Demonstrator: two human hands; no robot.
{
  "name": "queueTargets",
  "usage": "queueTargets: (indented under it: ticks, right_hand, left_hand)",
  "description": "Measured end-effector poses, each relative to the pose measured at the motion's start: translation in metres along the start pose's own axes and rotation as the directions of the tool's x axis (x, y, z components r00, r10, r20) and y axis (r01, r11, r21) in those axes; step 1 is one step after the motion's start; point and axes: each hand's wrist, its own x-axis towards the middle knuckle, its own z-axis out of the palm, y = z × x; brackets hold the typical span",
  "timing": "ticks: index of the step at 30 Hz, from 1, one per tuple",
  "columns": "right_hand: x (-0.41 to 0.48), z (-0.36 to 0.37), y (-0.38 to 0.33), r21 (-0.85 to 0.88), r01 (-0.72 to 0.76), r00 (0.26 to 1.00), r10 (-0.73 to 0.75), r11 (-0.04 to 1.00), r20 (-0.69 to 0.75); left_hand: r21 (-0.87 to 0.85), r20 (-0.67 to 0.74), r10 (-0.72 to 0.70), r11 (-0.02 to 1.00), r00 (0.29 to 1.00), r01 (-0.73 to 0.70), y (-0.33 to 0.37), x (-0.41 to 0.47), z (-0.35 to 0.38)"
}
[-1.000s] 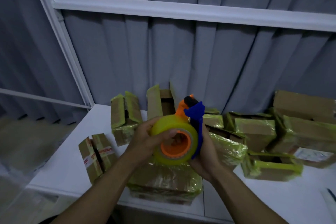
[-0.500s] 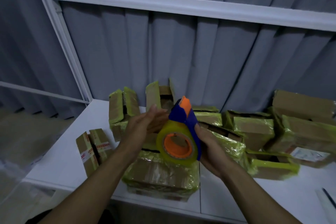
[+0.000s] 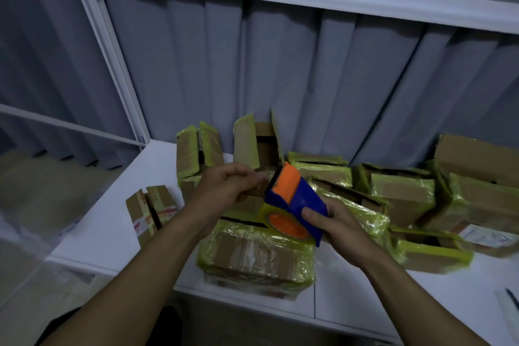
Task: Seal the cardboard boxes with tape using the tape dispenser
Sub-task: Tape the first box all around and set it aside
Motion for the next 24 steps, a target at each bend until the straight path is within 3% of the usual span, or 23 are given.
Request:
queueTargets:
  ticks: [9, 13, 24]
  right_hand:
    - [-0.005, -0.001, -0.001, -0.112, 0.038, 0.999, -0.036, 0.993, 0.020]
    - [-0.005, -0.002, 0.004, -0.241, 0.042, 0.998, -0.051, 0.970, -0.032]
    - [-0.006, 0.007, -0.007, -0.320, -0.063, 0.997, 0.046, 0.945, -0.060]
  left_hand:
    - [0.032, 0.013, -0.102, 0.994, 0.995, 0.102, -0.004, -0.001, -0.007]
    - [0.079, 0.005, -0.140, 0.987, 0.990, 0.139, -0.007, 0.001, -0.012]
    - [0.051, -0.055, -0.219, 0.974, 0.974, 0.221, -0.012, 0.006, -0.018]
